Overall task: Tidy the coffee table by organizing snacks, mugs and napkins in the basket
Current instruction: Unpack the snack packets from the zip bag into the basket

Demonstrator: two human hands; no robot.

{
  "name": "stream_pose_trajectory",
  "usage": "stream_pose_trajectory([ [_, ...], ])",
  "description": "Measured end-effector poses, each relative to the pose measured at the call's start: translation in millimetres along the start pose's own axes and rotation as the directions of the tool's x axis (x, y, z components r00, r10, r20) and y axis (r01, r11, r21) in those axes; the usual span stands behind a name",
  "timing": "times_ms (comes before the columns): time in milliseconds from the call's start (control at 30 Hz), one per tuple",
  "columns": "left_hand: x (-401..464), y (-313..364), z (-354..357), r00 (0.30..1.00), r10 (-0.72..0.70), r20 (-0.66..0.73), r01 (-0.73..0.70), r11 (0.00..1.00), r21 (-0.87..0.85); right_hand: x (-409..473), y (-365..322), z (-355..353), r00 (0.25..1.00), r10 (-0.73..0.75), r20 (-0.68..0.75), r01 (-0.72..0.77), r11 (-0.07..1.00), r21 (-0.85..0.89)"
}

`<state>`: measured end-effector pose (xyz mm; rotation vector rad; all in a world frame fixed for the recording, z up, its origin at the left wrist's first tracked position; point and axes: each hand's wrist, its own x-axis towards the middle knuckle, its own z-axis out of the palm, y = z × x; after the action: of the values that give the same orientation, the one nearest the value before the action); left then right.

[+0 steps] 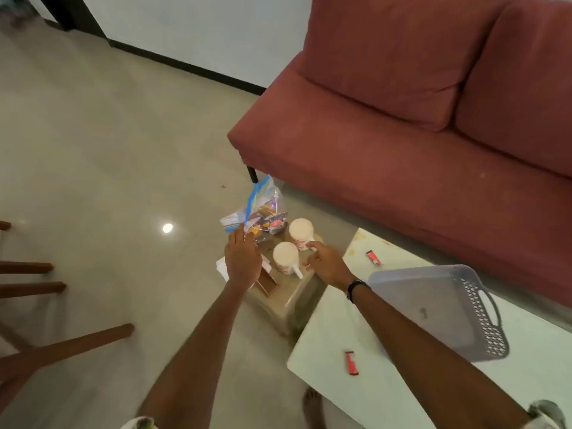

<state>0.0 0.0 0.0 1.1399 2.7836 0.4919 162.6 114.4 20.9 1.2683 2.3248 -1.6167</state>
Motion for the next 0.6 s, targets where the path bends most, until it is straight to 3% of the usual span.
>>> stream_pose_trajectory([
  [367,76.3,-68.3,67.7,0.977,0.11,0.181,-0.16,0.944,0.289,59.6,-3.0,55.6,0.996,0.007,0.092,-0.014,0.997,0.072],
  [600,110.2,-61.4,50.9,0.993,0.112,0.047,-0.12,0.968,0.223,60.4,-6.3,53.7,0.994,0.003,0.105,-0.017,0.991,0.133],
])
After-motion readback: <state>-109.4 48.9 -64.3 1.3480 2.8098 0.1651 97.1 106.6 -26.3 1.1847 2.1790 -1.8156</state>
